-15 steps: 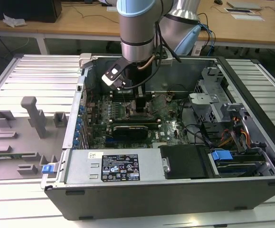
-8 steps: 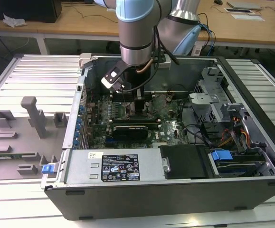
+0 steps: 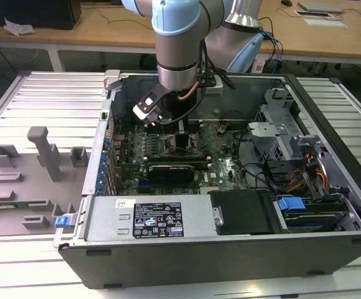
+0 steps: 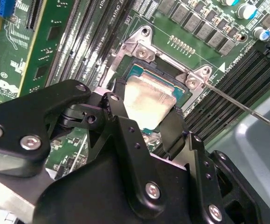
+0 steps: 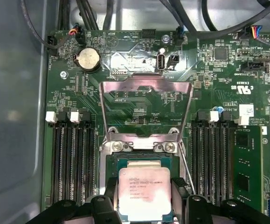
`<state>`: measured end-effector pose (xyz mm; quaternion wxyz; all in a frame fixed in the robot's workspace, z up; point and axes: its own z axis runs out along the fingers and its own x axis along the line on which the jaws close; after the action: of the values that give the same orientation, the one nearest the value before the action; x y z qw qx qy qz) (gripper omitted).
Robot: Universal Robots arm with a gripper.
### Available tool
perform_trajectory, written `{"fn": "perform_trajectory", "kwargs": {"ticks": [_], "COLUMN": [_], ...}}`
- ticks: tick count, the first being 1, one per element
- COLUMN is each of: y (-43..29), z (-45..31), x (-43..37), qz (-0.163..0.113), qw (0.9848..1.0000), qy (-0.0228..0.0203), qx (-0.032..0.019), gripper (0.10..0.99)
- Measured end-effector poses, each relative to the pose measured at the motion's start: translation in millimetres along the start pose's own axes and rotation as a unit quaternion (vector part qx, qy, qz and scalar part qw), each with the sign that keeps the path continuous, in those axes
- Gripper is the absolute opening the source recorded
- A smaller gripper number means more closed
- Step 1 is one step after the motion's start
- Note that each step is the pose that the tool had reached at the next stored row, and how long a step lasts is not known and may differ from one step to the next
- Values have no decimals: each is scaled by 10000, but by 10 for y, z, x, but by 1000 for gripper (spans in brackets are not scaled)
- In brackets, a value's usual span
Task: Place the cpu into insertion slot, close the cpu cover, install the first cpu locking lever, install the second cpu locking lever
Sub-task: 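Place the cpu into insertion slot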
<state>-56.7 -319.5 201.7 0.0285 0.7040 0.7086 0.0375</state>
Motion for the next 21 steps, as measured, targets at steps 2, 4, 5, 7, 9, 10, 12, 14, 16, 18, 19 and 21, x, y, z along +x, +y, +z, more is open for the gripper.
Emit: {"fn": "perform_trajectory", "kwargs": {"ticks": [2,4,5,7,9,10,12,14,16,18,19,21], "y": [0,-4,-4,-3,-4,-3,-4,-4,-2,4,7,7], "z": [13,34,34,36,37,39,38,38,20,-47,-75,-75], "x": [5,6,6,8,9,10,10,11,11,12,12,12], "qz": [4,19,19,19,19,19,19,20,19,20,19,19], "qw": [10000,10000,10000,10000,10000,10000,10000,10000,10000,10000,10000,10000], "qy": [0,-4,-4,-2,-2,1,-2,-2,-2,-2,-3,-5], "qx": [0,0,1,0,0,-1,0,0,0,0,0,-1], "gripper": [541,541,541,541,541,541,616,616,616,616,616,616]}}
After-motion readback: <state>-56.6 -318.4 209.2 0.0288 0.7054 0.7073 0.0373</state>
